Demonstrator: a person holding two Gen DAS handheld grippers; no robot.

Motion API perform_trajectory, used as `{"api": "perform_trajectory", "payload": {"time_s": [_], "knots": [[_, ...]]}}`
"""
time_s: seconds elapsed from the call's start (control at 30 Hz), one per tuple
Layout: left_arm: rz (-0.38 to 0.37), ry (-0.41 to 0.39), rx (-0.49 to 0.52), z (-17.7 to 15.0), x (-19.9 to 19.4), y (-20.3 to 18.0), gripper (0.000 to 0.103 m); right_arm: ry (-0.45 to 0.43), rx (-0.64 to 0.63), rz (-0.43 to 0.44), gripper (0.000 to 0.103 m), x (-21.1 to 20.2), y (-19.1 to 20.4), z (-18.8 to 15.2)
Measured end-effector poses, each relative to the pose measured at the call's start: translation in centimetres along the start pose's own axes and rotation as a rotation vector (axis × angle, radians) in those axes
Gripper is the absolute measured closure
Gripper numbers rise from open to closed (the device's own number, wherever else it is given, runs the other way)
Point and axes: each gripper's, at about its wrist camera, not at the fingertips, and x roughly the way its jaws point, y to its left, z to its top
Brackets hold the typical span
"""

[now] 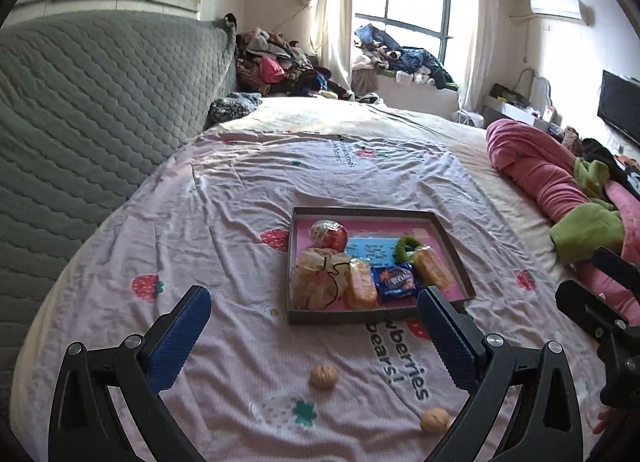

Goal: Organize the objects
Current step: 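Open both tools and withdraw them from the tray toward the walnuts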

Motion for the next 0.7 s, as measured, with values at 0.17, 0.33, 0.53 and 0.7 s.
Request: {"api": "perform_trajectory", "payload": {"time_s": [0.17, 0.33, 0.53, 0.7], "knots": [[-0.016, 0.011, 0.005, -0.8, -2.8, -0.9, 0.000, -0.009, -0.001, -0.009, 0.001, -3.4, 0.1, -0.7], [-0.013, 0.015, 0.023, -1.8, -4.6, -1.9, 0.000, -0.005, -0.007, -0.020, 0.001, -5.4, 0.3, -1.7], [-0.004, 0.029, 0.044, -3.2, -5.2, -2.6, 0.000, 0.004, -0.003, -0.019, 0.001, -6.5, 0.6, -3.2], [-0.011, 0.059, 0.044, -4.4, -4.5, -2.5, 0.000, 0.025, -0.007, 0.002, 0.001, -6.2, 1.1, -4.6]]}}
